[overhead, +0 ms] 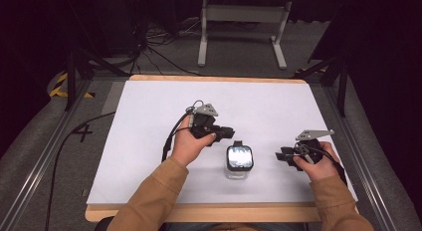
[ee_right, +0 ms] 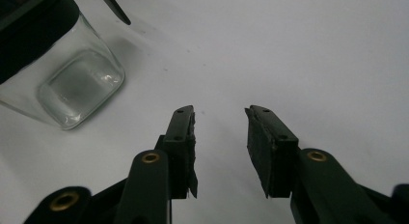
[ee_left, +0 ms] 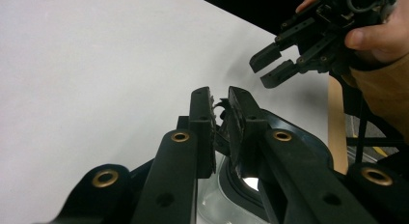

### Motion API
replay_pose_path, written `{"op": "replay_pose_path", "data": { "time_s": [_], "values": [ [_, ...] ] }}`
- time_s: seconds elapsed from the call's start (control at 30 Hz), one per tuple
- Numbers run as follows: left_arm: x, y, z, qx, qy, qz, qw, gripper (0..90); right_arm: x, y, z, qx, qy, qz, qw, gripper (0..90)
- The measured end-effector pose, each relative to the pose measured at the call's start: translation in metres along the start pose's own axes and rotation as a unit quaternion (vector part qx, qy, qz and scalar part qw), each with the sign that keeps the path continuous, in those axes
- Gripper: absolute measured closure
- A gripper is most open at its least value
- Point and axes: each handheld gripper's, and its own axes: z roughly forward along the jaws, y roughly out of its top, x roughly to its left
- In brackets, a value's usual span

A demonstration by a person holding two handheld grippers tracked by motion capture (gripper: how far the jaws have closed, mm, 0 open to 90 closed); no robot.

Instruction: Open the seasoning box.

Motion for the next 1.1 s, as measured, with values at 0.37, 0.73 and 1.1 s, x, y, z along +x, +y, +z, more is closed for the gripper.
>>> {"op": "replay_pose_path", "data": {
  "time_s": [0.37,0.73,1.1],
  "values": [
    [0.000,-0.002,0.026,0.025,-0.014,0.004,0.9996,89.4,0.008,-0.007,-0.003,0.003,-0.004,-0.003,1.0000,63.1],
    [-0.002,-0.001,0.028,0.028,-0.016,0.002,0.9995,89.9,0.011,-0.008,0.000,0.008,0.000,-0.005,1.0000,63.1],
    [0.001,-0.001,0.028,0.029,-0.024,-0.012,0.9992,89.9,0.019,-0.005,0.000,0.005,0.009,-0.014,0.9998,63.1]
  ]
}}
